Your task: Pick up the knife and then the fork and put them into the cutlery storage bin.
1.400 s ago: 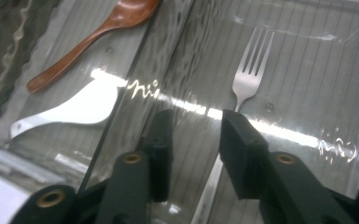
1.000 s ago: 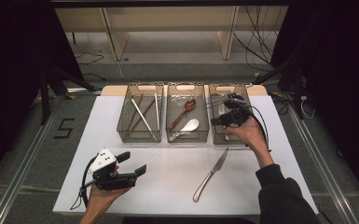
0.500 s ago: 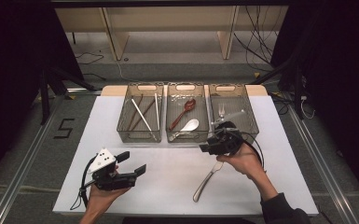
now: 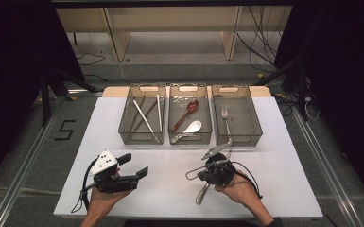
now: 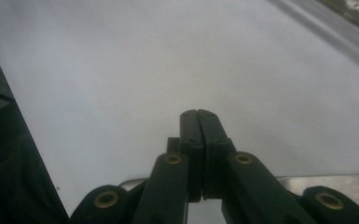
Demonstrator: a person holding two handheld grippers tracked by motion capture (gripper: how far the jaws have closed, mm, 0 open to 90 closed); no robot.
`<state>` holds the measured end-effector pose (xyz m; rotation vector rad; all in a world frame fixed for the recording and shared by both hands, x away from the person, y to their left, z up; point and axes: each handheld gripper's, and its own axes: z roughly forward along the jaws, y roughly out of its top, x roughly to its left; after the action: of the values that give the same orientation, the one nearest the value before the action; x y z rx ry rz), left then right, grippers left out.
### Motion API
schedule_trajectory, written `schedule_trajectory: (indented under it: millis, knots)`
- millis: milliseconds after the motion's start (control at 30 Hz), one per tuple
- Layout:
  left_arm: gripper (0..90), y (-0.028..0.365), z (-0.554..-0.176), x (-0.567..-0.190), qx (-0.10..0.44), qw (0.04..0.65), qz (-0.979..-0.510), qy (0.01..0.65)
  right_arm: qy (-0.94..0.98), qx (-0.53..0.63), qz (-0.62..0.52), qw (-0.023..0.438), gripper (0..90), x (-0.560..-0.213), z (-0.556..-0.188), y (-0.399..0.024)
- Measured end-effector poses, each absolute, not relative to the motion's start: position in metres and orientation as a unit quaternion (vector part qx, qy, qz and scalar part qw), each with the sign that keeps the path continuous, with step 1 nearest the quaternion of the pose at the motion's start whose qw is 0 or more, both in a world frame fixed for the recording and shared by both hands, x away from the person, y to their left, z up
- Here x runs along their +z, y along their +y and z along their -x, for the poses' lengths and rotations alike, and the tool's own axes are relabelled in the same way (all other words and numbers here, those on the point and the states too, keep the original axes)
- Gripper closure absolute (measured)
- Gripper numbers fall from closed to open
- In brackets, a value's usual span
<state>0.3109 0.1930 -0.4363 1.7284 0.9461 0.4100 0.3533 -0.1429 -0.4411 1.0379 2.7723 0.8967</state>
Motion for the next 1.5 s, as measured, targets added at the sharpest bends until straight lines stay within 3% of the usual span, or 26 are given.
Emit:
schedule_trajectory:
  millis: [633,1267,1500]
  knots:
    - [17.4,0.193,-0.311,-0.437,0.171,0.533,-0.727,0.396,0.917,0.253,-0.307,0.018,90.0,-0.469,-0.332,-0.129]
    - [17.4,0.193,-0.311,-0.437,0.171,0.533,-0.727,0.397,0.922,0.211,-0.323,0.039,90.0,-0.464,-0.315,-0.169]
    - [17.3,0.19,-0.312,-0.437,0.17,0.53,-0.732,0.393,0.907,0.268,-0.323,0.043,90.0,-0.454,-0.311,-0.169]
